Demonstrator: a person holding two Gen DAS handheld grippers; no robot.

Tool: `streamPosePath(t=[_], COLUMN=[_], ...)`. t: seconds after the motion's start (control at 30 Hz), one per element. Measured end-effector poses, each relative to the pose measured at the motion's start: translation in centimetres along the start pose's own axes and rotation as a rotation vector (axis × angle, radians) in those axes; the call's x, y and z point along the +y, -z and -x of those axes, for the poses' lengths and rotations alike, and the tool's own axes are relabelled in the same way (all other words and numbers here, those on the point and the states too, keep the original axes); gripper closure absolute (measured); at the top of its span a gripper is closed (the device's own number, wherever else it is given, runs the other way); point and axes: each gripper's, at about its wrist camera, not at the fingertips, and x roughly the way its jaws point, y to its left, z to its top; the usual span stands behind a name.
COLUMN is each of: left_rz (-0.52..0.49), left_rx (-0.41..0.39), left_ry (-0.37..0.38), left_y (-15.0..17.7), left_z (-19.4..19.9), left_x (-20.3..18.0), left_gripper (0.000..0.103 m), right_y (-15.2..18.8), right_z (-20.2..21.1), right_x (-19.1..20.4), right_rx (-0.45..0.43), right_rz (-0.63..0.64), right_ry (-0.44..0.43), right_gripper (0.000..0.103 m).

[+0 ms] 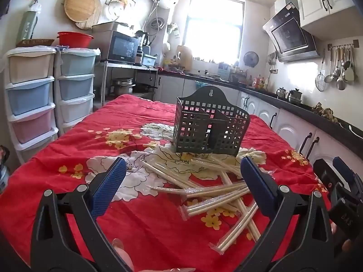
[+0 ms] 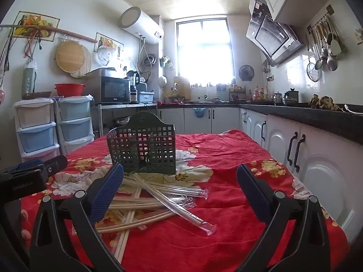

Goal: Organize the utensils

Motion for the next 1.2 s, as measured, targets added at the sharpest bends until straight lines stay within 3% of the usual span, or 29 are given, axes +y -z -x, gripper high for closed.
streamPosePath(t=[1.2], left_rz=[-0.009], left_rx=[0.006], left_ry=[0.003], left_y=[0.02], left_z=[0.09], left_x=[-0.07], left_gripper=[0.01], right_y=[0.04], right_z=[0.0], right_x=[-0.07], right_rx=[0.008], right_rz=[-0.008], right_ry=[0.002], right_gripper=[0.006])
